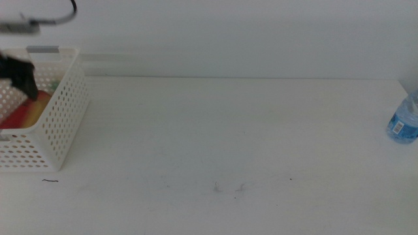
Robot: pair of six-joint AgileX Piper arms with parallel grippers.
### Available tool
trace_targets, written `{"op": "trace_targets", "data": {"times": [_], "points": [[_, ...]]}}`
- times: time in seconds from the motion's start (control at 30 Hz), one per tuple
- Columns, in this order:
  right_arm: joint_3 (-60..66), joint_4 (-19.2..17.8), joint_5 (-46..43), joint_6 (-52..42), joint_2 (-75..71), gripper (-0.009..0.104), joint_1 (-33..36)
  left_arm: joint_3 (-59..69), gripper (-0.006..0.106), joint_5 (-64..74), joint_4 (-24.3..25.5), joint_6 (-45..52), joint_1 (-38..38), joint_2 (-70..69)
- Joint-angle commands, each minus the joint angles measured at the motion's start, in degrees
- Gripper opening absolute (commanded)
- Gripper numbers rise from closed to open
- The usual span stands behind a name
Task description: Use arms to grab the bottles and put them into the dustbin to the left of the table.
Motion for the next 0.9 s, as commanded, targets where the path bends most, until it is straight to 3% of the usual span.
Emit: {"op": "trace_targets", "data": {"times": [0.0,0.2,0.4,0.6,0.7,0.87], "points": [[0.2,-0.2,-0.6,-0.3,-0.3,0.088,-0.2,-0.7,0.094,2.0,-3.6,-0.7,-0.2,-5.6],[0.2,-0.2,-0.6,-0.3,-0.3,0.088,-0.2,1.2,0.094,2.0,-15.2,2.3,-3.8,-17.5],[0.2,-0.2,-0.6,-0.3,-0.3,0.088,-0.2,6.8,0.094,2.0,-16.0,6.8,-17.9,-33.4],[0.2,-0.2,-0.6,-0.3,-0.3,0.088,-0.2,7.1,0.094,2.0,-13.6,7.6,-31.8,-41.6],[0.2,-0.2,-0.6,-0.3,-0.3,0.088,-0.2,7.1,0.094,2.0,-12.5,6.2,-34.4,-42.0],[0.2,-0.2,-0.6,-0.3,-0.3,0.088,-0.2,7.1,0.094,2.0,-15.3,6.3,-34.4,-42.0]]}}
